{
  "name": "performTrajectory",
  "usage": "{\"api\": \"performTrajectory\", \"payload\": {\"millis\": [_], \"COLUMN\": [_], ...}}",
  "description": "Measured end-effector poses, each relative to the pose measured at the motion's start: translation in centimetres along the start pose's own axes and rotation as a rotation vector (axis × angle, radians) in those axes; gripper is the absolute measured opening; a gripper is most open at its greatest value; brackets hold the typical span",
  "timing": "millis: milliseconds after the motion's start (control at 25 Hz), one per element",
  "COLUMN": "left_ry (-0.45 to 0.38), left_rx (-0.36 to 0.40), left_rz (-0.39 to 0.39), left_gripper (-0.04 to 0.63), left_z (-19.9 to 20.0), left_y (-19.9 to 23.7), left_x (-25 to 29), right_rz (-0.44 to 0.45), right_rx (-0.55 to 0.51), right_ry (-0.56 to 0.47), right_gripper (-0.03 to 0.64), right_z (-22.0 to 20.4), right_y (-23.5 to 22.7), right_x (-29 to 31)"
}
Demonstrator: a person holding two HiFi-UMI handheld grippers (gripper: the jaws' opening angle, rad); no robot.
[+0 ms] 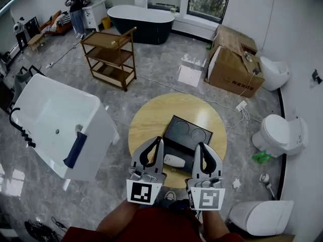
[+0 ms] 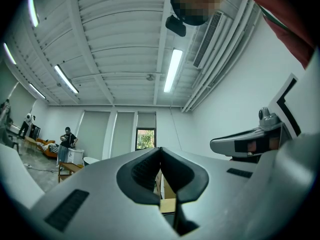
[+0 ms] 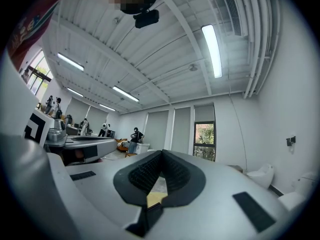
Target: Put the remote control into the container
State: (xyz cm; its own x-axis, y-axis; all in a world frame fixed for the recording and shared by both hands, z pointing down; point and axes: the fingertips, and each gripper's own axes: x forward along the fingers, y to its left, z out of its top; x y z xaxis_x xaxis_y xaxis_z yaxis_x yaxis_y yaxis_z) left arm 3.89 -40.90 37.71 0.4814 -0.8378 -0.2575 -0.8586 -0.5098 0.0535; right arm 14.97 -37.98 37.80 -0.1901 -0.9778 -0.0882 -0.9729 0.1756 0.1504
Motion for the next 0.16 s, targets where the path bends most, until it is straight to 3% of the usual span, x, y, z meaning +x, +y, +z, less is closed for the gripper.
{"api": "performTrajectory", "payload": {"millis": [160], "left_ry": [0.002], "left_rx": [0.002], "left_rz": [-0.003], "left_gripper": [0.015], "left_z": [0.08], "left_y": [-0.23], "left_x": [0.10], "right_rz": [-0.001], "right_rx": [-0.003], "right_ry": [0.007], "right_gripper": [0.021], "right_z": [-0.14], "right_y": [-0.28], "right_x": [-0.07]}}
